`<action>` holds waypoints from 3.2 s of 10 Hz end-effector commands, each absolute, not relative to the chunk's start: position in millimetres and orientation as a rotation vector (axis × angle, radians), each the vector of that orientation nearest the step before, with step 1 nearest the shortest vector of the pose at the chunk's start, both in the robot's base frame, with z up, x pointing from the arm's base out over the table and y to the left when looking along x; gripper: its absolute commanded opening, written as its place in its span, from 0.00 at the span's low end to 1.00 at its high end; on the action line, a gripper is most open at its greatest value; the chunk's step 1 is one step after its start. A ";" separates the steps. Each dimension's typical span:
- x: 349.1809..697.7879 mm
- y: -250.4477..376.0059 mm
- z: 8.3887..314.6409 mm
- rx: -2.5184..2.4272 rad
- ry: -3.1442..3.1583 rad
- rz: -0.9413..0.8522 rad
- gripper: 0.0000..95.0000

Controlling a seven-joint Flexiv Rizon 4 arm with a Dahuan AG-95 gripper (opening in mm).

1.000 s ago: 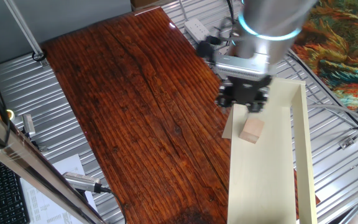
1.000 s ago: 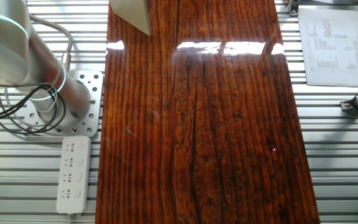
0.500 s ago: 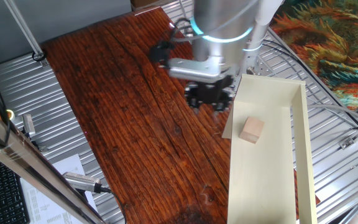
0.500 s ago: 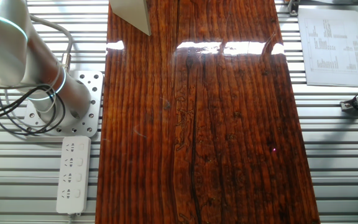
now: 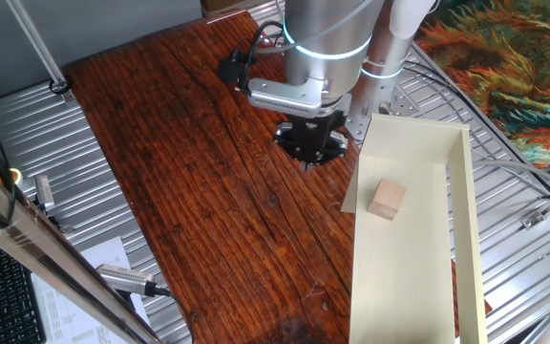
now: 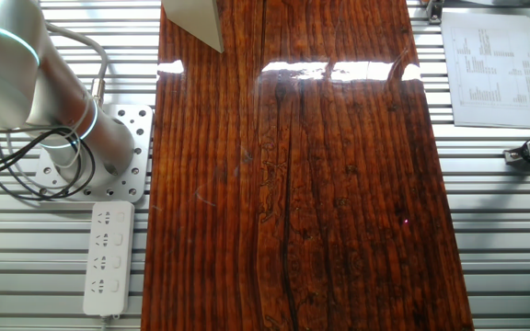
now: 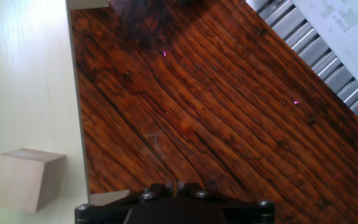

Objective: Put the object on the shelf

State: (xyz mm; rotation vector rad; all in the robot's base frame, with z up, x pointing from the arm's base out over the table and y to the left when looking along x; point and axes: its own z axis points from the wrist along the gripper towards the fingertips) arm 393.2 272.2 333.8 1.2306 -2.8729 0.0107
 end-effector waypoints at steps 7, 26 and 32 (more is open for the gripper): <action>394.7 266.5 329.0 0.744 -3.042 0.086 0.00; 486.8 95.2 278.4 0.765 -3.083 0.108 0.00; 512.5 31.0 266.7 0.823 -3.045 0.078 0.00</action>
